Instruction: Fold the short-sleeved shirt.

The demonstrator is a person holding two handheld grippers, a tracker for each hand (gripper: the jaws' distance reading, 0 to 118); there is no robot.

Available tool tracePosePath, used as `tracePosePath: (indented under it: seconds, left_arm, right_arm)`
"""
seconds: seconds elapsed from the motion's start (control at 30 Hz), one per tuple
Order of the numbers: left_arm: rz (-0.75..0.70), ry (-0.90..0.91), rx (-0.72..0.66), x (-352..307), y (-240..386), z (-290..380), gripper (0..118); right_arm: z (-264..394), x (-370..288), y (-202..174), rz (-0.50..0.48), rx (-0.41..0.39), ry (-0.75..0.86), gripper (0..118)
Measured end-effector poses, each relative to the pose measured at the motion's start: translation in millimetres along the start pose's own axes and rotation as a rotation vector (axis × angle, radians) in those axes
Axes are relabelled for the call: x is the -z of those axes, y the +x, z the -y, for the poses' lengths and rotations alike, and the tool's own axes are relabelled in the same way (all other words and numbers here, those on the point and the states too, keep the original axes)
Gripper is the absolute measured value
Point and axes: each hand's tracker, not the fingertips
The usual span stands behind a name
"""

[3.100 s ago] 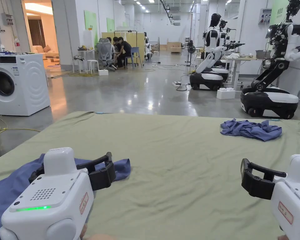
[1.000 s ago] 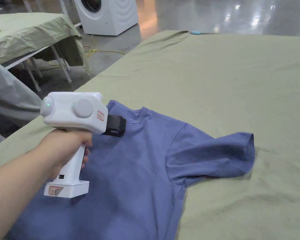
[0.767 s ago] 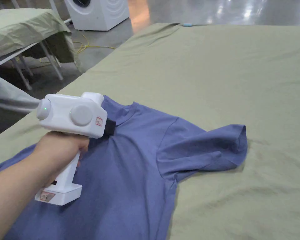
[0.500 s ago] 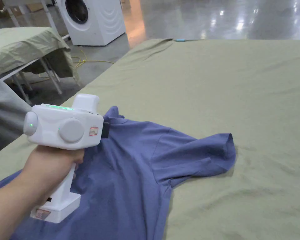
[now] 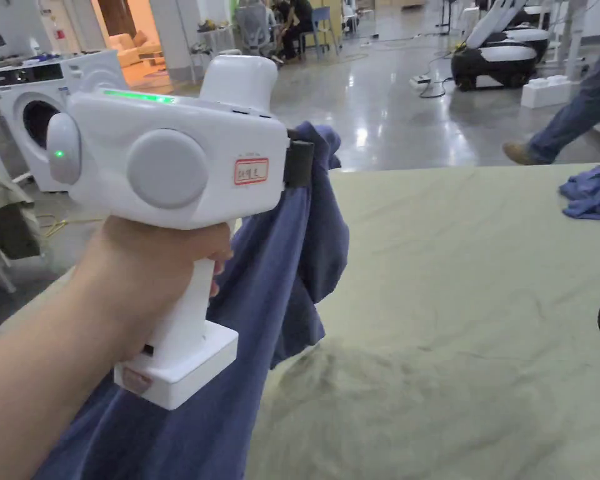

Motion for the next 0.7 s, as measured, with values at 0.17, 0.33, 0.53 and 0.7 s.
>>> tracePosePath:
  seconds: [0.17, 0.33, 0.53, 0.7]
  left_arm:
    - [0.251, -0.009, 0.000, 45.7, 130.5, -35.0, 2]
    - [0.413, -0.159, 0.050, 115.4, 253.5, -8.8, 2]
    - [0.501, -0.348, 0.043, 174.9, 349.6, 70.9, 2]
    - [0.573, -0.441, -0.056, 188.5, 374.2, 124.8, 118]
  right_arm:
    - [-22.8, -77.0, 33.7, 0.162, -0.124, 0.073, 3]
    - [-9.7, -135.1, 70.1, 0.324, -0.096, 0.025, 3]
    - [16.3, -163.2, 102.1, 0.431, -0.069, -0.056, 3]
    - [34.5, -166.1, 115.8, 0.450, -0.048, -0.113, 3]
